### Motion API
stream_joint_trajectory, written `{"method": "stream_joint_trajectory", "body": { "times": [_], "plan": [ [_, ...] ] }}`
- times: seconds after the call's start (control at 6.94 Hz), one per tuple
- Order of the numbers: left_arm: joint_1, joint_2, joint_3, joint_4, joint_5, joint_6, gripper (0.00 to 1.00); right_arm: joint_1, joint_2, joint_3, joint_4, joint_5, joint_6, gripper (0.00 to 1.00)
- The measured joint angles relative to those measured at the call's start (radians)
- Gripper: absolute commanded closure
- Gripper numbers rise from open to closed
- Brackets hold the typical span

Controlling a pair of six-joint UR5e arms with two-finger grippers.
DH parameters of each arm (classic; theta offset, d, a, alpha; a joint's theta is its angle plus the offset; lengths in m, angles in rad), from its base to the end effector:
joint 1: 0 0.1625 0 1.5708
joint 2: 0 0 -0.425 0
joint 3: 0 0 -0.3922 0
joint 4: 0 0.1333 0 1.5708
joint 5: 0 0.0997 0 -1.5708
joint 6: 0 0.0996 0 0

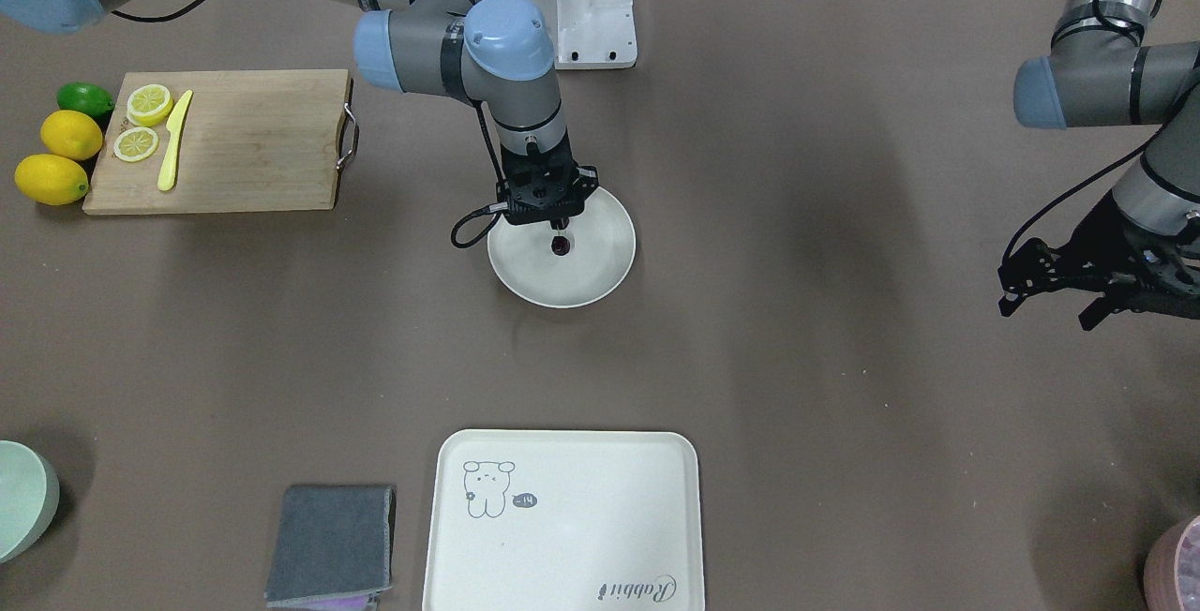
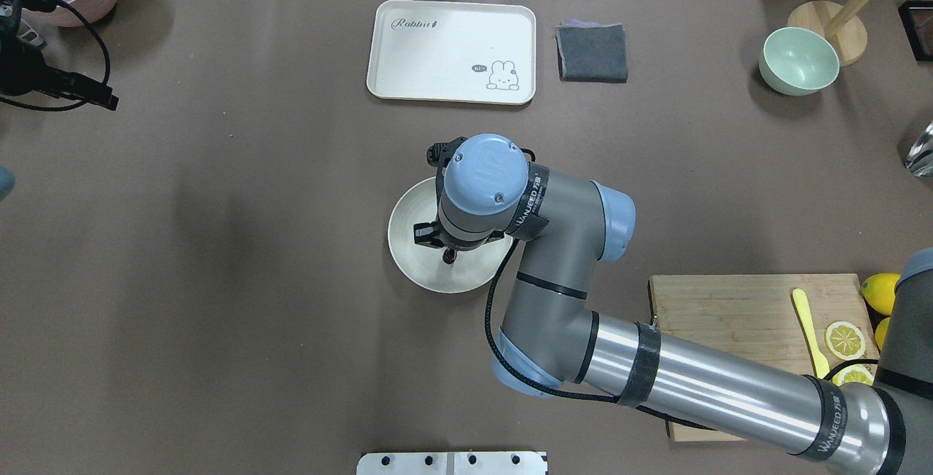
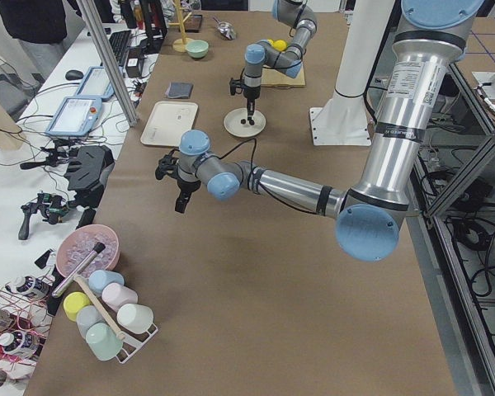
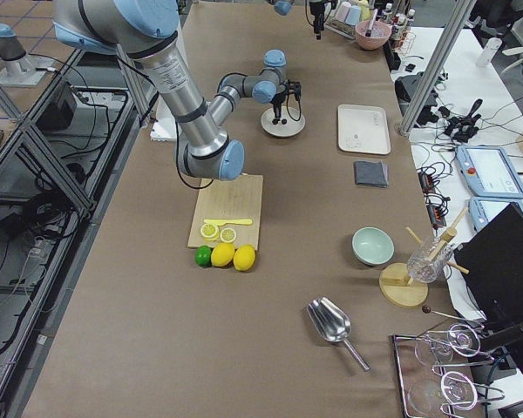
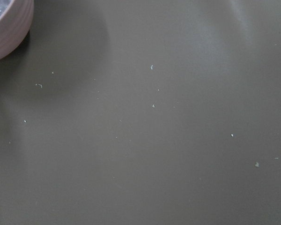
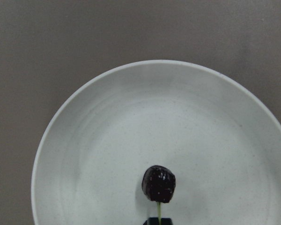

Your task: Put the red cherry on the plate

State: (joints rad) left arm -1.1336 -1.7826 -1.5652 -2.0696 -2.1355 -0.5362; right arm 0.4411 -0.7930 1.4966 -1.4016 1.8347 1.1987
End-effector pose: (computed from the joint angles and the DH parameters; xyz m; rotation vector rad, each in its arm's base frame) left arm 0.1831 -0.5808 0.4972 0.3528 0.7978 0.1063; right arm -0.6189 -0.4109 0.1970 0.1163 -0.8941 -0.0509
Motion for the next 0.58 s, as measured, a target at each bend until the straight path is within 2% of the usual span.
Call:
{"method": "stream_joint_trajectory", "body": {
  "times": [0.29,0.58],
  "plan": [
    [-0.011,0.018,0.001,-0.006,-0.001,0.001,0.02,0.015,0.001,0.009,-0.008,-0.021,0.0,0.0],
    [-0.02,0.057,-0.003,-0.006,-0.009,0.014,0.02,0.115,-0.02,0.1,-0.125,0.035,-0.028,0.0]
  ]
}}
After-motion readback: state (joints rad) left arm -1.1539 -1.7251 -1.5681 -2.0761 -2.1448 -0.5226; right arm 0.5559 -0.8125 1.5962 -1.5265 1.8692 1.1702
